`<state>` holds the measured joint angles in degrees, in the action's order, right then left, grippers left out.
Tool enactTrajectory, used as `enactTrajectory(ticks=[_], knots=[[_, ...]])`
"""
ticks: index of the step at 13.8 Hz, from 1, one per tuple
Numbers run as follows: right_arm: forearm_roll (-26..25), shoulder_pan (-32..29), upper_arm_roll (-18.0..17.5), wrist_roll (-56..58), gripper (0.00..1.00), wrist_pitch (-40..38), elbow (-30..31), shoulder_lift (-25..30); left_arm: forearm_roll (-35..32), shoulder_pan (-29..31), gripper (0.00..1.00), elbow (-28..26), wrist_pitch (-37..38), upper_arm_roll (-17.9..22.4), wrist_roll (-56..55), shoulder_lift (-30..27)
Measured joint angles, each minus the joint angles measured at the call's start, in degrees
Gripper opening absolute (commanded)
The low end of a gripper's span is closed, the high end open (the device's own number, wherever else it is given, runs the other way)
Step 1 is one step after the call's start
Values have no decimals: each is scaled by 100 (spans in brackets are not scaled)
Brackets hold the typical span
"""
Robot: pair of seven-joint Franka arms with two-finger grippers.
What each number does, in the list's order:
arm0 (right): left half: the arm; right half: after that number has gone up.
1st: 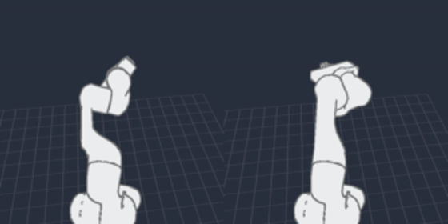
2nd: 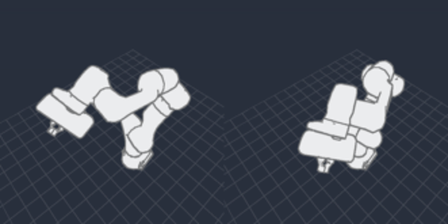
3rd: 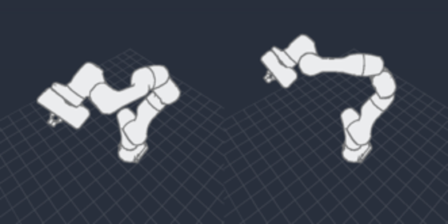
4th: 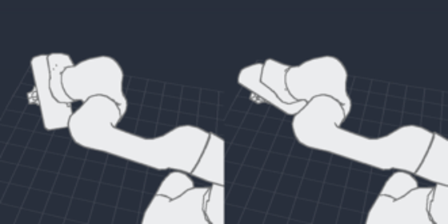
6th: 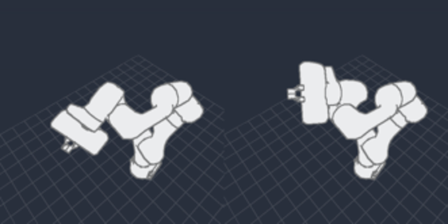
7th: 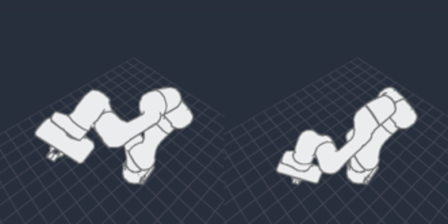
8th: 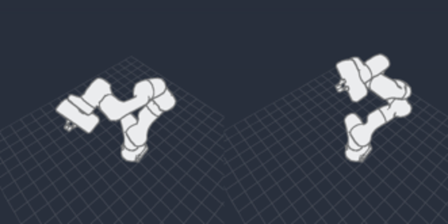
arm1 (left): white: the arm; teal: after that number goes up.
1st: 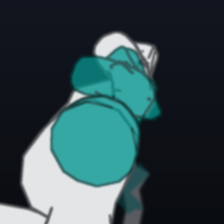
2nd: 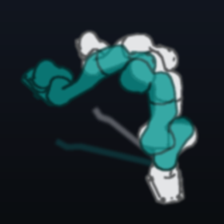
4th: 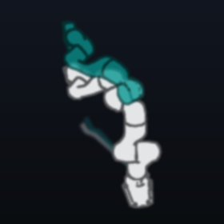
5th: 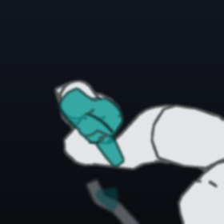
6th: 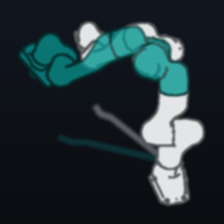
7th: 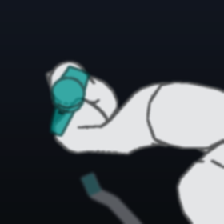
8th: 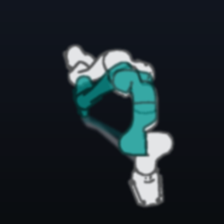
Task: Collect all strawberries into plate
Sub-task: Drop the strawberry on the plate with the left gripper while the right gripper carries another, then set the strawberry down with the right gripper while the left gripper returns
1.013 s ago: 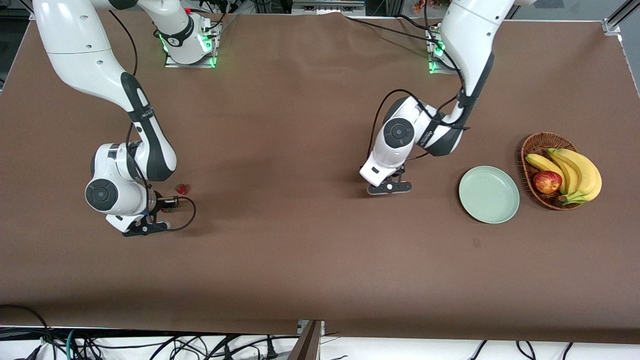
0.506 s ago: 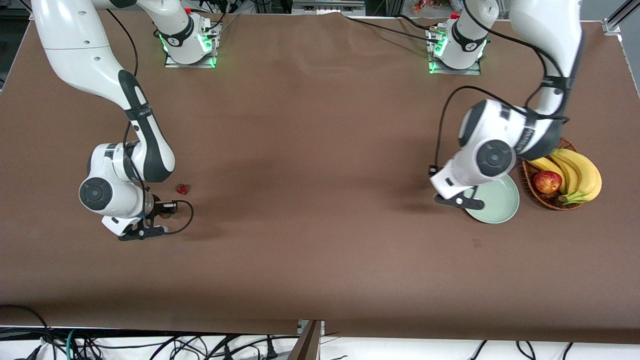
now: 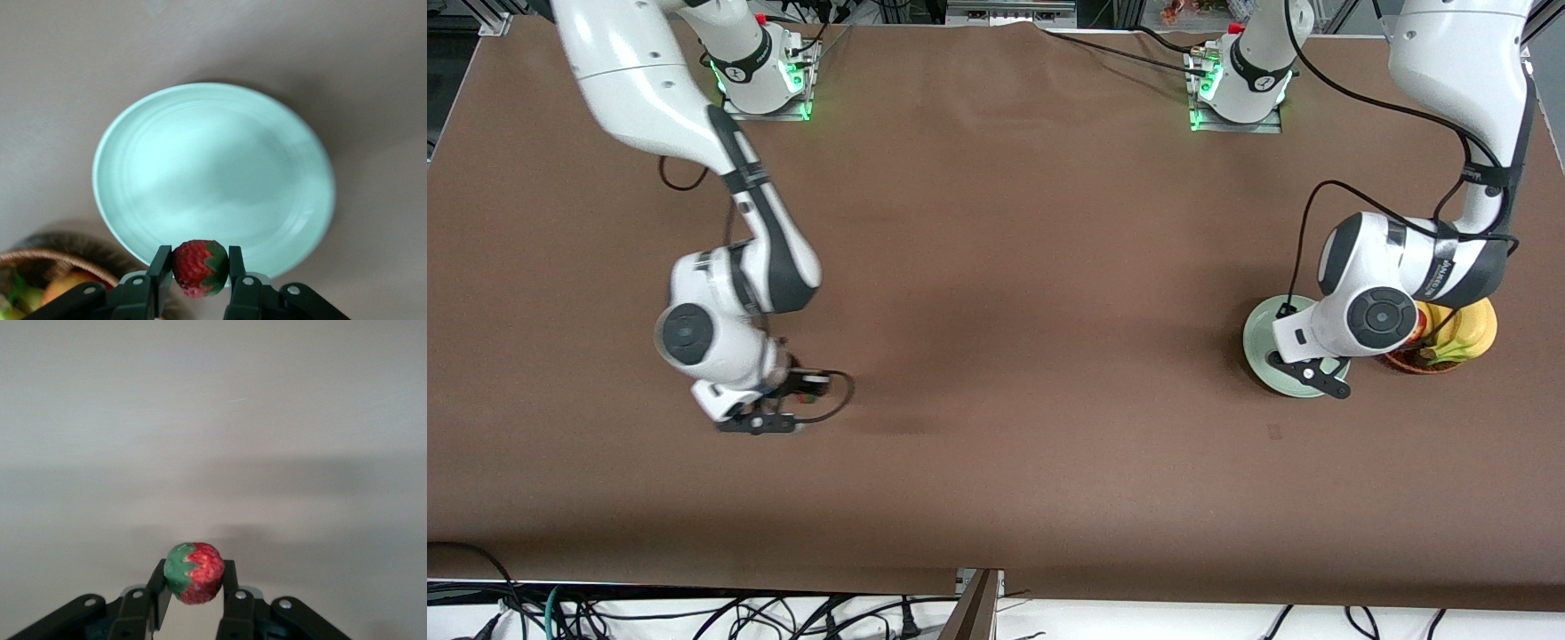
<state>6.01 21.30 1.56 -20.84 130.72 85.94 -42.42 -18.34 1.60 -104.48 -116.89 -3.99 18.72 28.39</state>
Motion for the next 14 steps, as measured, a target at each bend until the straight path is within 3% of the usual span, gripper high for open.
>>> enactTrajectory(ticks=[5,6,7,10,13,14], knots=[[1,1625,-3,-2715,25,563,-555,-478,-15,443,31,-127,-628,-10,916,286],[1,1909,0,-3135,25,610,-750,-594,-15,442,47,-132,-643,-28,929,304],[1,2155,3,-3525,25,631,-979,-710,-15,440,99,-136,-648,-55,931,304],[1,2725,9,-4391,26,807,-1676,-1106,-15,433,100,-135,-650,-101,942,297],[1,3139,16,-4776,30,1458,-1939,-1504,-15,429,100,-120,-627,-143,947,248],[1,3216,19,-4809,51,1584,-1962,-1587,-15,428,100,-111,-590,-164,947,213]])
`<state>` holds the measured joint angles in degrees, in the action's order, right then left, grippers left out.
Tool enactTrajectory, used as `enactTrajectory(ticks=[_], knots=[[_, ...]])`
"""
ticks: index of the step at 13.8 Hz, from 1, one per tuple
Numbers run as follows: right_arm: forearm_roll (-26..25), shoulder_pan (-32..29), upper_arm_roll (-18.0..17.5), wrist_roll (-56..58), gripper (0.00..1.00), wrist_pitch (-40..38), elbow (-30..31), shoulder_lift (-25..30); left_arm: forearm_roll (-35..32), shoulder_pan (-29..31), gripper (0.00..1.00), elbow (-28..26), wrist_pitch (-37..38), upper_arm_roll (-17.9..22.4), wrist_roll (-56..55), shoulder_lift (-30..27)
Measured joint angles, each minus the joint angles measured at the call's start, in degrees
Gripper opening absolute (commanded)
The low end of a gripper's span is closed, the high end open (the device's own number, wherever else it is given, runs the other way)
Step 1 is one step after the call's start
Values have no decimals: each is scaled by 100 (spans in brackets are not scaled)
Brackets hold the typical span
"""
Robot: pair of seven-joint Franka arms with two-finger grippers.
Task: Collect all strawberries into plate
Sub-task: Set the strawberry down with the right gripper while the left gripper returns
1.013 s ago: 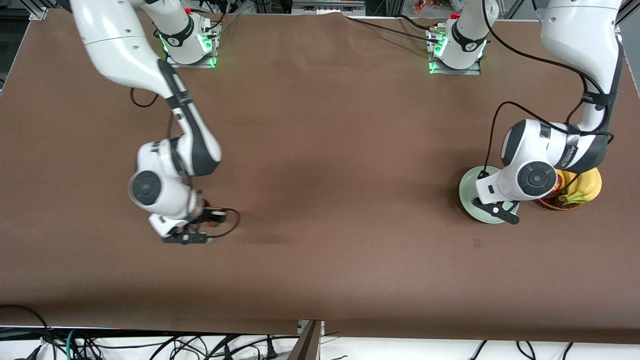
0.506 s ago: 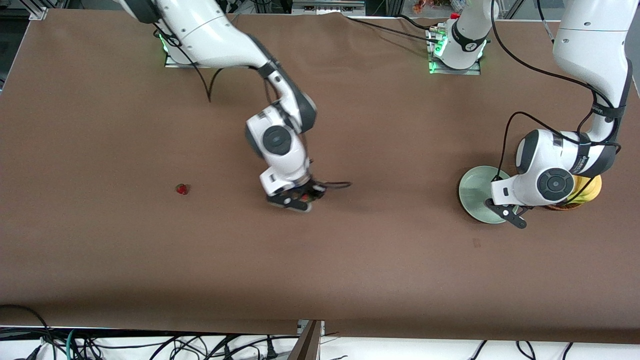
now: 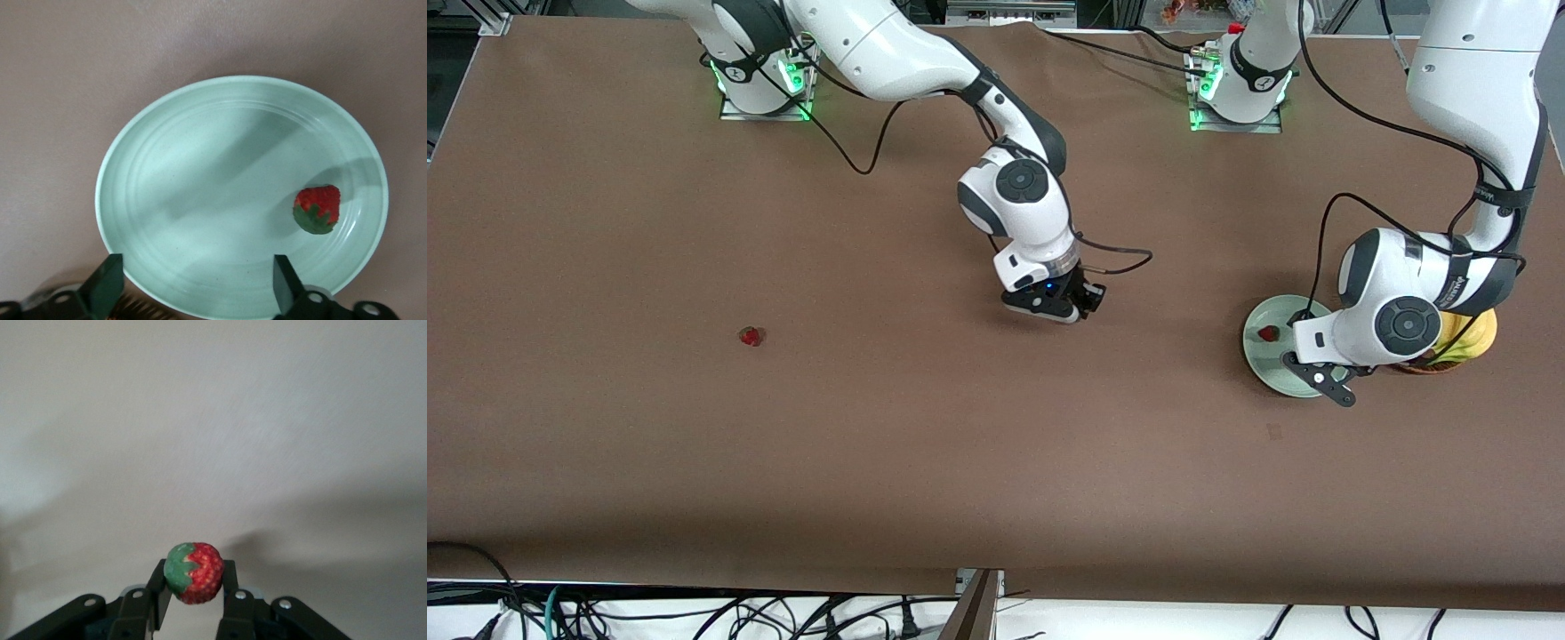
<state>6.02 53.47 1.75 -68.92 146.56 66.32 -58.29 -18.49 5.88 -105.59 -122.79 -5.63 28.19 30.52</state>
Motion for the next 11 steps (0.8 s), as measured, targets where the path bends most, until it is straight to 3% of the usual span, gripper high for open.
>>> enactTrajectory(ticks=[1,7,11], knots=[[0,49,0,-15,100,97,-21,-58,0,1,100,8,70,-51,-2,-55],[0,73,158,-1,100,46,-163,-74,102,-19,100,26,387,-396,-388,-281],[3,-194,511,854,100,-1199,-371,374,1359,-20,100,31,394,-498,-593,-285]])
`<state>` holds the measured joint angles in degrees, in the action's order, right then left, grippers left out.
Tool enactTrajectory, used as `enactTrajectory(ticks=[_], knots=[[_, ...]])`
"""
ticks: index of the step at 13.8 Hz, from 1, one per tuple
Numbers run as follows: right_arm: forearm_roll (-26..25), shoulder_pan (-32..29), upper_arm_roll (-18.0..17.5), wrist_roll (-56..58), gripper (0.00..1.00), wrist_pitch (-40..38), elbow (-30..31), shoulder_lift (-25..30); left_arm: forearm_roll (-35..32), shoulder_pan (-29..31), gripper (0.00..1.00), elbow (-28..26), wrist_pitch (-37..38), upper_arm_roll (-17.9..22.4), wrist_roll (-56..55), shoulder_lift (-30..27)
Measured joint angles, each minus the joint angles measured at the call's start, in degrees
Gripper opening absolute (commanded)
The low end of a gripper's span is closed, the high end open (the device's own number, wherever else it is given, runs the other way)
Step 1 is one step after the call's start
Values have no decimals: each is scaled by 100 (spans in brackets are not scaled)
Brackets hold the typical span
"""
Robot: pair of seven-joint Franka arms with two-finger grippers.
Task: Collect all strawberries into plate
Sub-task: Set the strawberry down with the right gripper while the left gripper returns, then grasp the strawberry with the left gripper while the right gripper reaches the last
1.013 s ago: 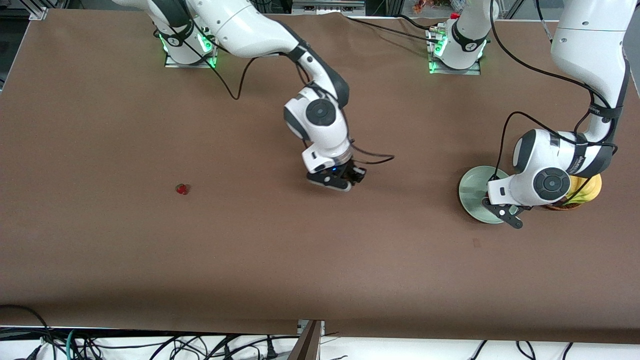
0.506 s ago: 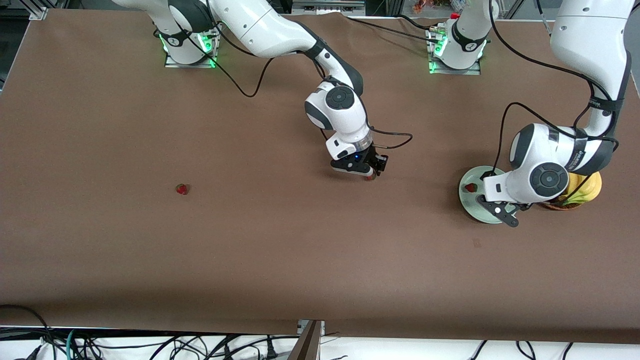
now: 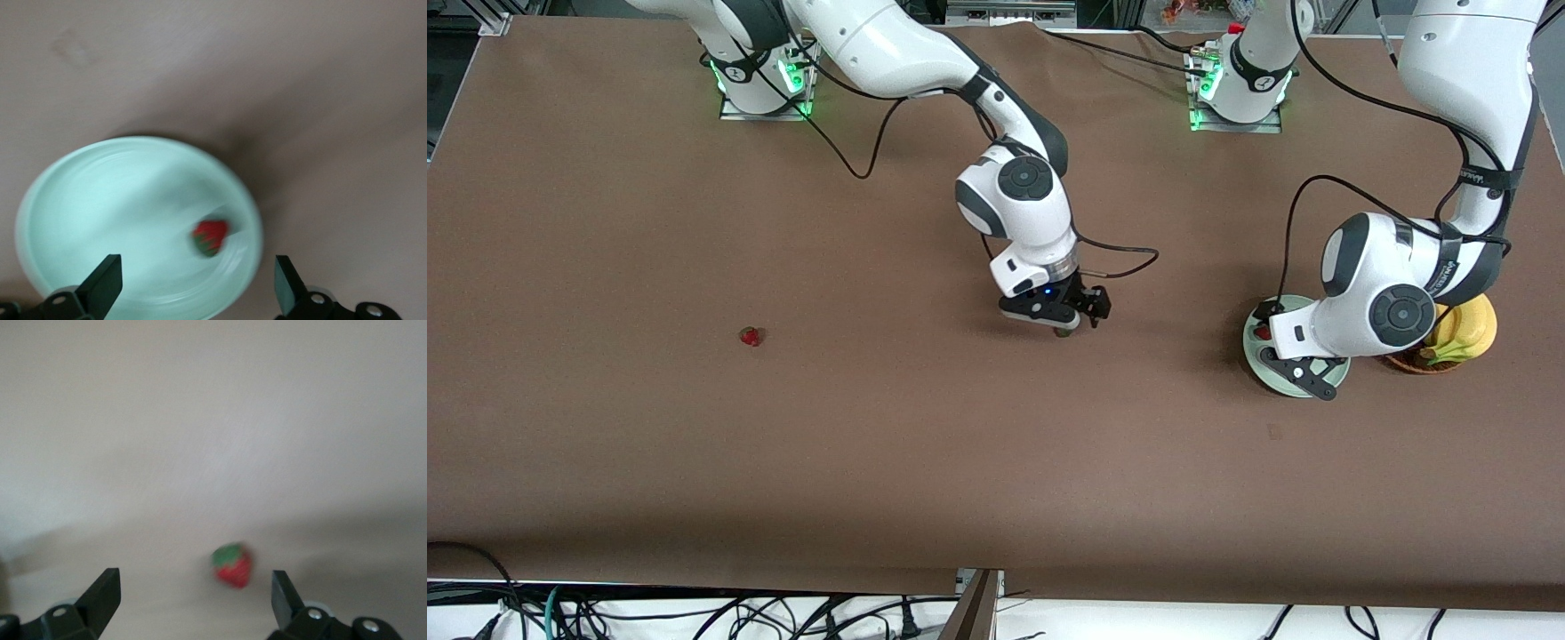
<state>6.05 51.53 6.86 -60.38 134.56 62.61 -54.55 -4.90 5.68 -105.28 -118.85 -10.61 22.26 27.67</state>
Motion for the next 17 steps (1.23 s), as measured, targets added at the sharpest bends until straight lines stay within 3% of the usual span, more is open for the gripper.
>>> enactTrajectory(ticks=[3,6,8,12,15,17], knots=[[20,-845,25,1721,100,-1236,-3,488,551,5,100,13,-10,-247,-876,-8],[28,-1762,47,3389,100,-1998,10,617,574,-91,100,44,-106,-743,-2740,-12],[31,-2319,52,4280,100,-2340,92,611,574,-383,100,38,-238,-825,-3948,-6],[31,-3136,201,5817,100,-2444,565,626,574,-1301,100,7,-1353,-830,-6470,226],[32,-3408,319,6355,100,-2366,1185,855,451,-1839,100,-6,-2105,-818,-7412,573],[31,-3414,359,6406,100,-1888,1967,1211,176,-2038,100,-9,-2269,-816,-7837,770]])
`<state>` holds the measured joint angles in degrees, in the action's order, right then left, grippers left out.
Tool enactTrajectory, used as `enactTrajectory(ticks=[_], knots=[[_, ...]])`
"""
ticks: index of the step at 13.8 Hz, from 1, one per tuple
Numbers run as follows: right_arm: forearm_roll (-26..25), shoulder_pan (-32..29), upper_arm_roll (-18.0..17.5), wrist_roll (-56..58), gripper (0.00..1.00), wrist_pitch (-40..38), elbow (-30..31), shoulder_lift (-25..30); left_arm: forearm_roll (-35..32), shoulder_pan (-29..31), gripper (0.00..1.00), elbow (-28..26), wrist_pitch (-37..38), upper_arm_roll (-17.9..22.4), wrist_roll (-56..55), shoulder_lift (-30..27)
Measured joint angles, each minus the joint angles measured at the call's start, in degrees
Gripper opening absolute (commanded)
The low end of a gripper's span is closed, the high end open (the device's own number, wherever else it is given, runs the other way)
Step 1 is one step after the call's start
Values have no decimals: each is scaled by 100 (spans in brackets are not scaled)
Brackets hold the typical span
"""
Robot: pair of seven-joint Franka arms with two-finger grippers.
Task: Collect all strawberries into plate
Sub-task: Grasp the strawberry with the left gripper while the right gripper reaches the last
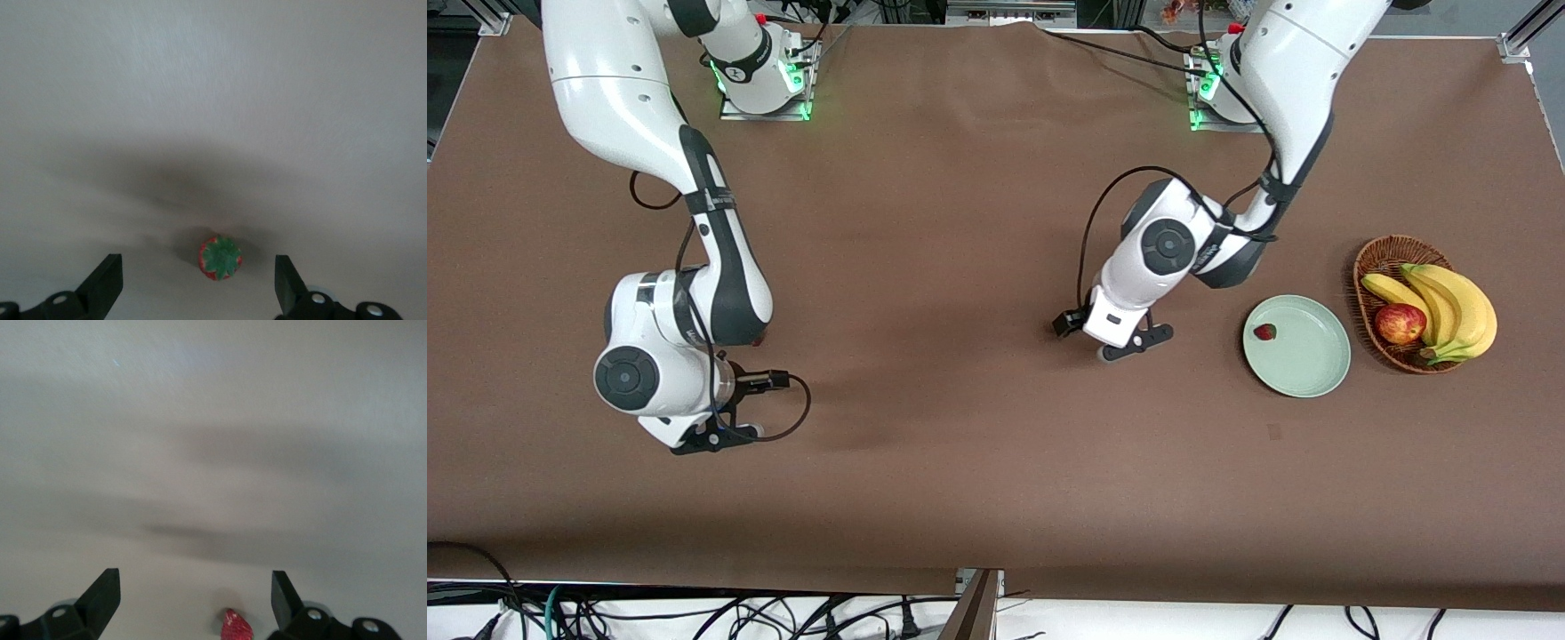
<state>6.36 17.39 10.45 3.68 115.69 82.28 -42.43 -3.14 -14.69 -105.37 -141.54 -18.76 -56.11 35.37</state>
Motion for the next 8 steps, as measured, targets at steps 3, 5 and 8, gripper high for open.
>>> enactTrajectory(ticks=[3,5,8], knots=[[0,12,4,204,100,1155,1497,597,-406,-161,100,-1,-122,9,-305,228],[0,17,4,262,100,1677,2302,902,-454,-167,91,0,-237,31,-309,277],[0,24,4,400,100,2283,3051,1149,-592,-167,50,2,-267,53,-310,280]])
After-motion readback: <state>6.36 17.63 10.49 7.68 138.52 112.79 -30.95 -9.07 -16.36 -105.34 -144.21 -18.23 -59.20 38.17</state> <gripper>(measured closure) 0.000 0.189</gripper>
